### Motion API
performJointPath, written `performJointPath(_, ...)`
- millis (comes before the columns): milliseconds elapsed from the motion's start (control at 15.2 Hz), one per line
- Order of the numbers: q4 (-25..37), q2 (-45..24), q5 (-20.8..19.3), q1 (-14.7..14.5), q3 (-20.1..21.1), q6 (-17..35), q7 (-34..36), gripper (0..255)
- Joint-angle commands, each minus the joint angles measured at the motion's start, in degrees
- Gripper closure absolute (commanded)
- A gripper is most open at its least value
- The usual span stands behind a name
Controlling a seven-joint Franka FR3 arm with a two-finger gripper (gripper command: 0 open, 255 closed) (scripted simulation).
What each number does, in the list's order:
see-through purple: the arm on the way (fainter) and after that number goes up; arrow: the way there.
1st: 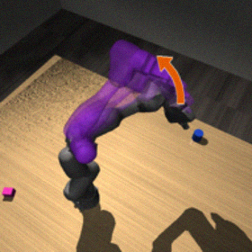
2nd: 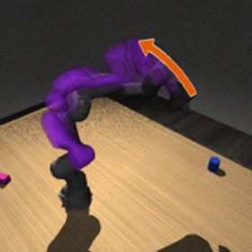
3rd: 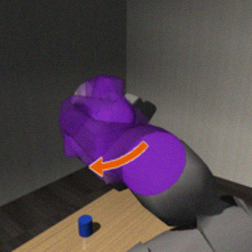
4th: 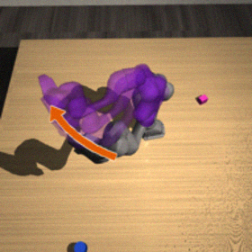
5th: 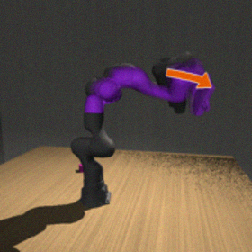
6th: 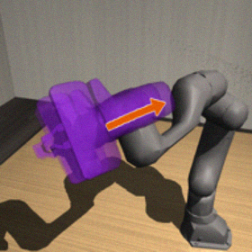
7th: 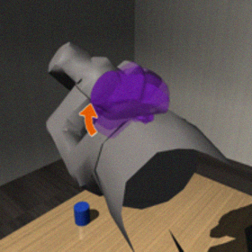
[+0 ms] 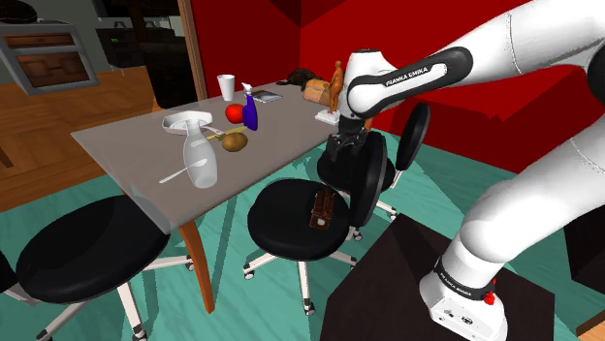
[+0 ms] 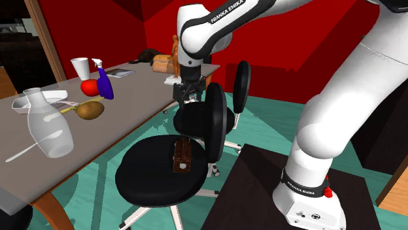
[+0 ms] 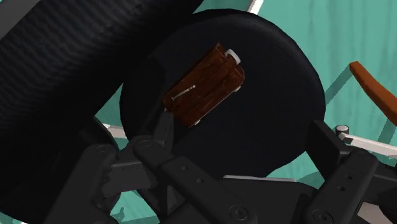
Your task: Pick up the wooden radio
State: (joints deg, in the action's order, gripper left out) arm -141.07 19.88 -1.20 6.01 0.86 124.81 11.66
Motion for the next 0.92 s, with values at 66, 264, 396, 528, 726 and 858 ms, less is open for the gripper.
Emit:
performJointPath(66,1.09,-6.14,-0.59,1.08,0.16,4.53,3.39,0)
performJointPath(264,2.54,-12.5,-1.31,2.08,0.05,8.81,6.67,0)
performJointPath(396,3.81,-16.81,-1.82,2.64,-0.17,11.4,8.84,0)
performJointPath(528,5.33,-21.13,-2.3,3.12,-0.52,13.78,10.97,0)
performJointPath(726,8.02,-27.63,-2.85,3.67,-1.28,16.93,14.0,0)
performJointPath(858,10.08,-31.94,-3.02,3.94,-1.9,18.75,15.87,0)
